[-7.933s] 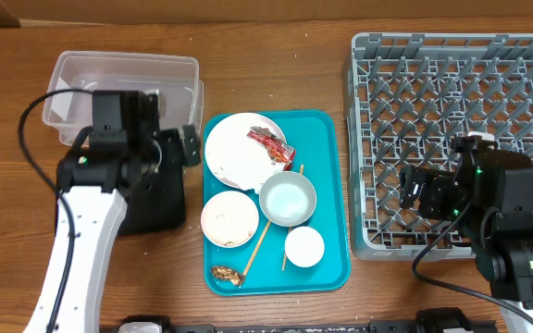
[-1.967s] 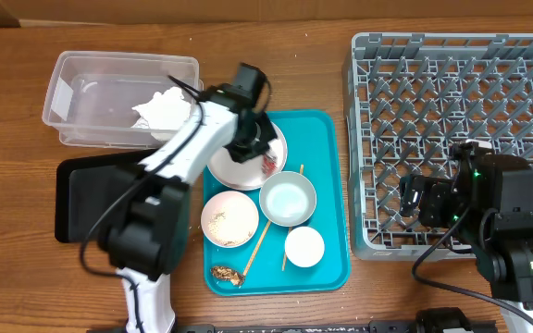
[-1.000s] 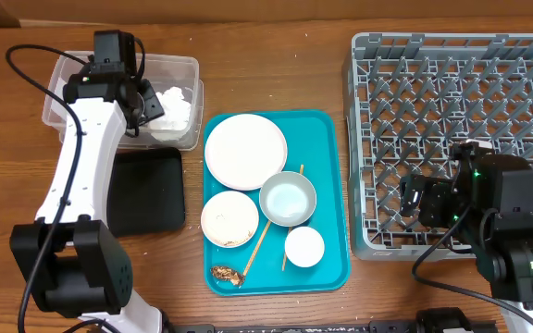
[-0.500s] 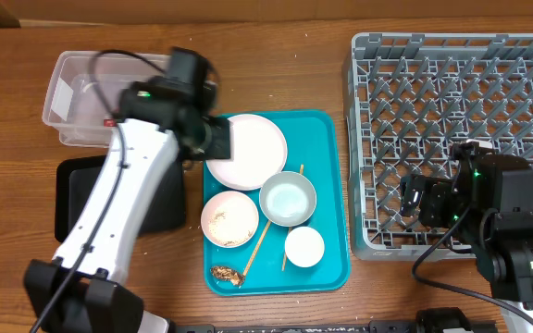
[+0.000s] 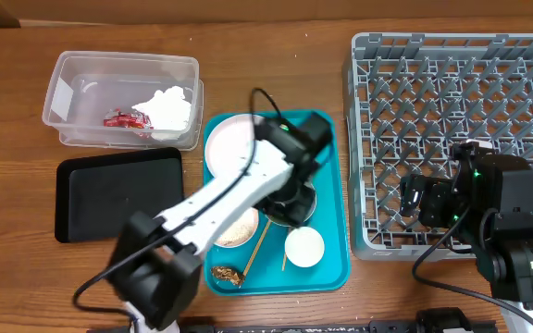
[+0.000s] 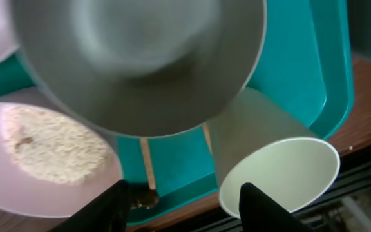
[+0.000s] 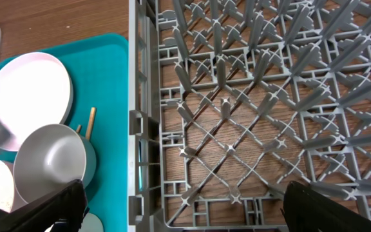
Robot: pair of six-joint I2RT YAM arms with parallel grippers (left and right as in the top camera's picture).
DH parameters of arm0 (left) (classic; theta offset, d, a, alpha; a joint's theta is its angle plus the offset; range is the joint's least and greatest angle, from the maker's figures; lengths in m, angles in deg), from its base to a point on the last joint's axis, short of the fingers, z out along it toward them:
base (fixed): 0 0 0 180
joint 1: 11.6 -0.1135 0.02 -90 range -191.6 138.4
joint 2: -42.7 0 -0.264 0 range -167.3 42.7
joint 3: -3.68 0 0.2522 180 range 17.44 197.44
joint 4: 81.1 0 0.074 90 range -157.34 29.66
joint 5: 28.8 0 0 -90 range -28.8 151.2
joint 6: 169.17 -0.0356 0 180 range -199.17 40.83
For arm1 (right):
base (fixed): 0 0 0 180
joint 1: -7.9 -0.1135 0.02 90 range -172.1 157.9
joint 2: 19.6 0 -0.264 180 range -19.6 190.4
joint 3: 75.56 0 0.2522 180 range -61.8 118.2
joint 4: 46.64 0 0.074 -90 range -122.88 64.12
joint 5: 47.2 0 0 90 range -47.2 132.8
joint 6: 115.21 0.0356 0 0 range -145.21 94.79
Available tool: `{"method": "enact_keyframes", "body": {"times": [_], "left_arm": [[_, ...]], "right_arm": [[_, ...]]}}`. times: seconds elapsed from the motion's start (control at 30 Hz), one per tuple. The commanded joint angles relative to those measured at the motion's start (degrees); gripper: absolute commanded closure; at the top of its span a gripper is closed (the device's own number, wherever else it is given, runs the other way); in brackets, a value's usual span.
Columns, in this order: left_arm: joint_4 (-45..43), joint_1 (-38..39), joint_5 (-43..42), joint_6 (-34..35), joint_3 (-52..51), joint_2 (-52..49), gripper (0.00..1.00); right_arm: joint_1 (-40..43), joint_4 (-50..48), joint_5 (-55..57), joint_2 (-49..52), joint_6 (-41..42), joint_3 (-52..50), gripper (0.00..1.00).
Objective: Sort waste into correct bins and load items into the dishwasher
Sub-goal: 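Grasp the white cup on the teal tray with the left gripper, then lift the cup and hand it to the right gripper over the rack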
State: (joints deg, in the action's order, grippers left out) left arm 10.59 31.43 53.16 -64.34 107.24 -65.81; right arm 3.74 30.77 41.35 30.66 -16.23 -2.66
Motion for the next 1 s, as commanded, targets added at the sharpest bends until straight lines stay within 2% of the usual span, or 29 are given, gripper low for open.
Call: {"method": "enact_keyframes", "body": {"times": [0.0,0.1,0.27,0.3,0.33,0.5,0.63,0.73,0.83,0.97], "left_arm": [[0.39,2.67,-0.61,0.63,0.24,-2.95,0.44],[0.92,3.65,-0.42,0.61,0.22,-4.5,0.48],[0.9,3.87,-0.42,0.61,0.22,-6.84,0.77],[0.87,3.87,-0.42,0.61,0.22,-7.23,0.9],[0.9,3.8,-0.42,0.61,0.22,-7.28,0.96],[2.27,2.6,-1.57,-1.77,0.5,-5.75,0.96],[3.39,-0.66,-8.28,-7.76,1.33,-1.44,0.96],[2.4,-5.22,-12.24,-9.27,1.99,2.58,0.96],[-1.7,-12.33,-21.99,-11.02,2.1,6.51,0.96],[-10.34,-21.64,-45.66,-13.18,2.1,8.26,0.96]], "right_arm": [[-0.26,-0.26,0.35,-0.24,0.02,1.68,0.0],[-0.26,-0.26,0.35,-0.24,0.02,1.68,0.0],[-0.26,-0.07,0.35,-0.24,0.02,1.68,0.0],[-0.26,0.0,0.35,-0.24,0.02,1.68,0.0],[-0.26,0.0,0.35,-0.24,0.02,1.68,0.0],[-0.26,0.02,0.63,-0.24,0.02,1.68,0.0],[-0.26,0.59,5.18,-0.26,0.24,1.68,0.0],[0.13,0.35,10.99,-0.24,5.79,1.68,0.0],[1.79,-1.51,10.45,-0.24,7.98,1.68,0.0],[3.61,-6.29,-5.92,1.29,2.16,1.68,0.0]]}}
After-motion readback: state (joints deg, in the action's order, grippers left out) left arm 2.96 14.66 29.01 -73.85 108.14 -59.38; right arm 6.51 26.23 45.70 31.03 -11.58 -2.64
